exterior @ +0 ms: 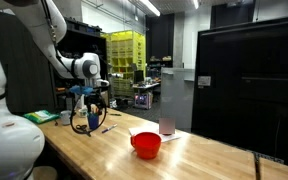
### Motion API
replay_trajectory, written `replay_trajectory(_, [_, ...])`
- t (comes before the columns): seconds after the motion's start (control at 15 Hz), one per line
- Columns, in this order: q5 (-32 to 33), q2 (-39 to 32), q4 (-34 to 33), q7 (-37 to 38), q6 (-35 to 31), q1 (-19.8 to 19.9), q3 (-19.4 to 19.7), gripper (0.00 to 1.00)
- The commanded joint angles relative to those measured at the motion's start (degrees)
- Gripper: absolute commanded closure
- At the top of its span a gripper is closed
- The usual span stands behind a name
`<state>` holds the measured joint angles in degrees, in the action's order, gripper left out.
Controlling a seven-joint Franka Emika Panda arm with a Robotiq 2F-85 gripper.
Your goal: Put the purple pen in the blue cup.
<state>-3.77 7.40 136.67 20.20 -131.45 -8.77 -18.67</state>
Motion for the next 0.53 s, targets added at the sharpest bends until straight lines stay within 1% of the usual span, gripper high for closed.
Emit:
replay_trajectory(0.0, [1.0, -8.4, -5.9, -0.8, -1.4, -1.3, 1.7, 0.0])
replay_trajectory(0.47, [2.0, -18.2, -12.5, -0.1, -3.3, -3.0, 4.8, 0.0])
